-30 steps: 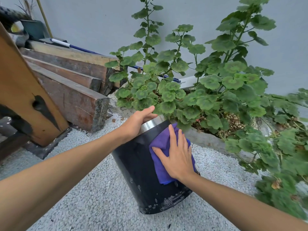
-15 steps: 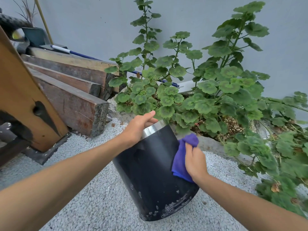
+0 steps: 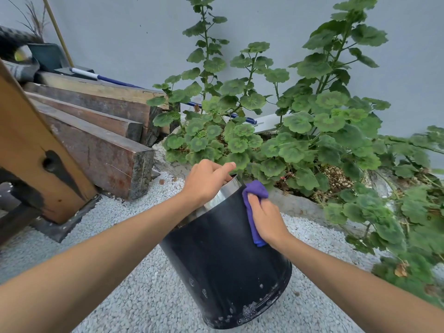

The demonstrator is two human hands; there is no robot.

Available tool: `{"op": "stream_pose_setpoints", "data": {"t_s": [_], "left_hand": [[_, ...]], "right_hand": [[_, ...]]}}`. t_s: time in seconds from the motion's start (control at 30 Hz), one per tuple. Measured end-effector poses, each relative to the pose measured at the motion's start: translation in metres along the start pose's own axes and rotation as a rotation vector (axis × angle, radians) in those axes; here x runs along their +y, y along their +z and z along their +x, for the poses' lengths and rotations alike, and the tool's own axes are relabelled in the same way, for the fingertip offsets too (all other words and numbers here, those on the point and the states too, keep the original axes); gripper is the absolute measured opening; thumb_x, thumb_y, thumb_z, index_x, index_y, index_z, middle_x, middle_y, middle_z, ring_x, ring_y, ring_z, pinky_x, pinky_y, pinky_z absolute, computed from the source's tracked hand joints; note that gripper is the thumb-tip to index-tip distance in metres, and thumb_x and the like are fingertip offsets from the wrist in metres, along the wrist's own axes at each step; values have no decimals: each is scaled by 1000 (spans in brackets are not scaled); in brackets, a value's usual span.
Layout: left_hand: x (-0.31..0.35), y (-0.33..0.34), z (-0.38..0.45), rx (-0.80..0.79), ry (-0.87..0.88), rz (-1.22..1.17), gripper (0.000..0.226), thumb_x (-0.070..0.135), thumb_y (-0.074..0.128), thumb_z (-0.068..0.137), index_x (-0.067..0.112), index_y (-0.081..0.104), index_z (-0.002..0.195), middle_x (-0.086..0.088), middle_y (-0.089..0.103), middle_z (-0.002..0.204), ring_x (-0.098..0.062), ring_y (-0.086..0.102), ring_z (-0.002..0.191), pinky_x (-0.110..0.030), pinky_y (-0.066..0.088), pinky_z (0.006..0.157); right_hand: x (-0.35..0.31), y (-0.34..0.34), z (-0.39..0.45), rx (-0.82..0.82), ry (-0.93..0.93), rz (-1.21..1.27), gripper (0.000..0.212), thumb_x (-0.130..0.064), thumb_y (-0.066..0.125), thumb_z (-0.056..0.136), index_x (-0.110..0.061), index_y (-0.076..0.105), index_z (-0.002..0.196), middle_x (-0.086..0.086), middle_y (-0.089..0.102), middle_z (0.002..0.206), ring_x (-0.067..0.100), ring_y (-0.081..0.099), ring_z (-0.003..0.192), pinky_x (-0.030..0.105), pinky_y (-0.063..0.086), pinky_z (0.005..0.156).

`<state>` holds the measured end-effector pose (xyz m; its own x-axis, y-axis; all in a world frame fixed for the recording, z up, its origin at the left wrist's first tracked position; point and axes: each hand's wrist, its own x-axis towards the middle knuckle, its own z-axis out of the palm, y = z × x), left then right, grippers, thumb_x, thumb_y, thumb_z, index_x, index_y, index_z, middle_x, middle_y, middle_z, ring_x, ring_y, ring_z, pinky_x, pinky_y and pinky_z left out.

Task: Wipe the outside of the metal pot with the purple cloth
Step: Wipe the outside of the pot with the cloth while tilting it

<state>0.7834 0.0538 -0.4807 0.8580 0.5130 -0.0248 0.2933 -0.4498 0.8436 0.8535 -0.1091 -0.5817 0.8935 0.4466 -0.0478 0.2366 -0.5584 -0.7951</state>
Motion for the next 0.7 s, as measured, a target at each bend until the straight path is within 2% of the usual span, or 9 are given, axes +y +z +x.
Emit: {"op": "stream_pose_setpoints", "data": {"t_s": [0.07,0.13,0.23,0.3,0.37,0.4,0.47,0.6,0.7], "left_hand": [[2,6,5,12,2,77,49,42,58,91,-2,63,68,4,63,66,-28,64,74,-37,54,75],[6,14,10,19,-37,160,40,34,61,88,11,46,59,0,49,60,-27,52,67,-35,46,66],[14,25,17,-17,-109,237,41,33,66,89,15,45,59,-3,49,60,-25,51,65,-40,55,79],[21,29,19,-30,-120,288,41,37,69,88,18,51,56,-2,57,62,-26,58,70,-42,58,84],[24,31,18,-41,-116,339,24,41,72,87,19,71,82,-5,72,89,-27,66,91,-37,55,86],[25,34,17,-43,-112,367,27,42,72,87,17,73,97,-7,73,102,-29,66,100,-37,55,88],[24,40,14,-38,-98,445,40,40,70,88,12,68,116,-12,70,114,-34,65,108,-41,54,93],[18,43,7,-13,-41,616,44,35,63,93,9,61,129,-20,65,123,-41,61,116,-43,51,92],[16,36,10,-10,-110,496,47,33,68,92,2,61,126,-21,64,128,-40,59,121,-44,51,97]], "right_hand": [[12,-4,-5,-34,33,-10,53,-52,33,107,-13,59,82,4,63,79,28,61,80,37,41,69],[20,-6,-8,-60,43,-3,52,-52,34,107,-13,64,92,6,67,88,24,62,82,34,40,68],[21,-8,-10,-58,60,22,52,-52,34,107,-12,67,104,5,66,93,20,61,82,35,42,73],[21,-11,-13,-58,76,24,53,-54,34,106,-14,66,97,3,66,88,20,62,80,36,44,72],[20,-10,-17,-70,74,8,53,-55,33,105,-17,65,89,1,68,85,20,64,80,35,46,71],[20,-10,-19,-70,63,1,51,-55,33,105,-18,66,91,1,69,88,21,65,82,36,47,73],[18,-10,-23,-69,35,-13,48,-52,34,106,-19,68,99,2,70,95,23,66,88,37,50,79],[15,-10,-31,-68,-5,1,46,-52,33,107,-21,66,118,1,68,106,22,63,95,36,48,84],[12,-10,-34,-70,-23,15,45,-51,32,108,-23,63,127,3,67,113,18,58,95,35,47,87]]}}
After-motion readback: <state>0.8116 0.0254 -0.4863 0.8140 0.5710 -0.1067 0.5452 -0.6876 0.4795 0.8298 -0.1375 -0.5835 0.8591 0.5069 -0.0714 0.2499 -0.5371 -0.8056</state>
